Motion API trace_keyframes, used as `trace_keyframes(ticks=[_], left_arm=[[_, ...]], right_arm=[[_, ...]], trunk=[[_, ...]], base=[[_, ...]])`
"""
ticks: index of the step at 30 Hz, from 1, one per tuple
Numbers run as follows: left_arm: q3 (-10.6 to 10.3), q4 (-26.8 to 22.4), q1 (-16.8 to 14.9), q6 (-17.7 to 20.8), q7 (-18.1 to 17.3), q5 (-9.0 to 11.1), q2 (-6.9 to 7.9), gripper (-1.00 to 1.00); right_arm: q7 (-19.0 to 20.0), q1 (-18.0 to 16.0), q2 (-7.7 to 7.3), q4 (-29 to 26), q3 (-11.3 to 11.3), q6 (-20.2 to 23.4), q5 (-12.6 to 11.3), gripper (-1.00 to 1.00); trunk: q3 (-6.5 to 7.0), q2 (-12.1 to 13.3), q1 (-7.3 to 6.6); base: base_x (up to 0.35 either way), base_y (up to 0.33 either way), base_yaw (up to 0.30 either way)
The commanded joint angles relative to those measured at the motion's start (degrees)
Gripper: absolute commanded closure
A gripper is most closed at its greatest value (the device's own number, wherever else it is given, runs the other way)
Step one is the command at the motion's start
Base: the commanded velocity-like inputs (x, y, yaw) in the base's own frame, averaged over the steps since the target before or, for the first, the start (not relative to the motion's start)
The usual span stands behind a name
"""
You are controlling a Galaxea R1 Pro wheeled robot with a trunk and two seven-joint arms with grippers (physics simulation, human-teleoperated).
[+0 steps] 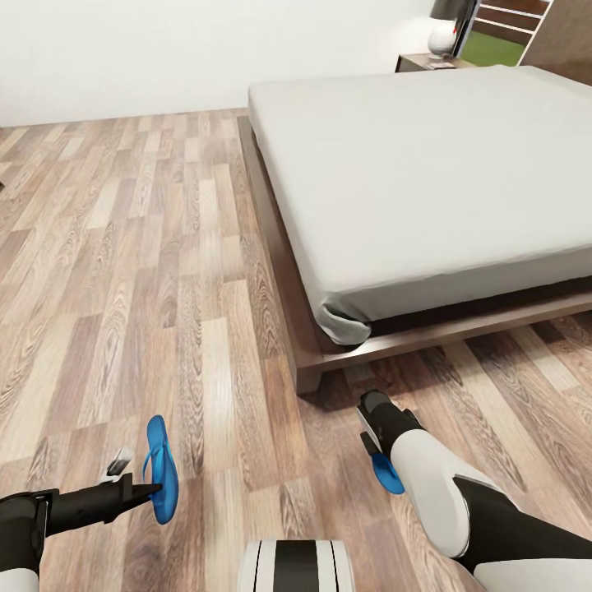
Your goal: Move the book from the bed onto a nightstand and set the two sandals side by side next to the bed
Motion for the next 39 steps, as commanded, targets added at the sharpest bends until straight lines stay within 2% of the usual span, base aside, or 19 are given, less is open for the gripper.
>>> trace_keyframes(ticks=[1,12,39], left_arm=[[0.16,-0.04,-0.06,0.60,-0.55,-0.61,-0.03,1.00],[0.17,-0.04,-0.06,0.60,-0.55,-0.73,-0.03,1.00],[0.17,-0.04,-0.06,0.54,-0.55,-0.70,-0.03,1.00]], right_arm=[[-0.50,-0.02,0.04,-0.05,-0.26,0.11,-0.48,1.00],[-0.50,-0.02,0.04,-0.06,-0.26,0.08,-0.48,1.00],[-0.50,-0.02,-0.04,-1.03,-0.26,0.08,-0.48,1.00]], trunk=[[-0.04,-0.02,-0.01],[-2.25,-0.15,0.25],[-2.25,-0.15,0.25]], base=[[0.000,0.000,0.000],[0.000,0.000,0.000],[0.000,0.000,0.000]])
